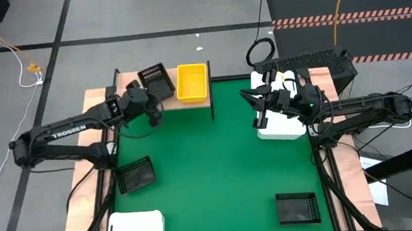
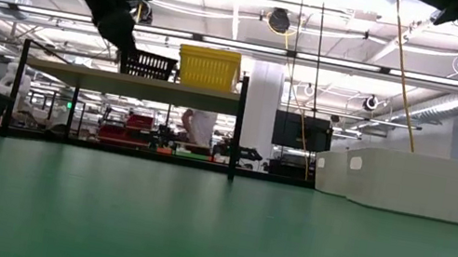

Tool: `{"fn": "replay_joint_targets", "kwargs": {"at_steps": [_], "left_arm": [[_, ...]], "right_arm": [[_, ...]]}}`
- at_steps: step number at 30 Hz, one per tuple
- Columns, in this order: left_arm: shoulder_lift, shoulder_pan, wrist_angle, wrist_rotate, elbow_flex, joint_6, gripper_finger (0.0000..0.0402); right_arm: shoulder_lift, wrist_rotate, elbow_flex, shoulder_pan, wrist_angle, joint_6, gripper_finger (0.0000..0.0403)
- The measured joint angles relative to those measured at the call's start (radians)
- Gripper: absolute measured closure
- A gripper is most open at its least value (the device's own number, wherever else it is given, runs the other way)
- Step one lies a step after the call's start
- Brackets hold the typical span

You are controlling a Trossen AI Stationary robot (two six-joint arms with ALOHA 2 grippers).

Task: Stack baskets on shelf by color
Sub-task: Put the middle black bin on the shelf

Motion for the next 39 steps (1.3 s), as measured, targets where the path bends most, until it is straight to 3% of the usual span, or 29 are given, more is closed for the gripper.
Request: {"fn": "replay_joint_targets", "kwargs": {"at_steps": [5, 15, 25, 35, 39], "left_arm": [[-0.003, 0.001, -0.048, 0.000, 0.000, 0.007, 0.0268], [-0.013, 0.000, -0.090, -0.018, 0.000, 0.055, 0.0392], [-0.072, -0.070, -0.129, -0.011, 0.006, 0.232, 0.0392], [-0.038, -0.003, -0.374, 0.288, 0.242, 0.227, 0.0396], [0.021, 0.052, -0.435, 0.334, 0.291, 0.230, 0.0394]], "right_arm": [[0.000, 0.000, 0.000, 0.000, 0.000, 0.000, 0.0378], [0.000, 0.000, 0.000, 0.000, -0.001, -0.004, 0.0378], [0.000, 0.000, 0.000, 0.000, -0.006, 0.002, 0.0378], [0.000, -0.002, 0.000, 0.000, -0.003, 0.003, 0.0378], [0.000, -0.002, 0.000, 0.000, 0.003, 0.003, 0.0378]]}}
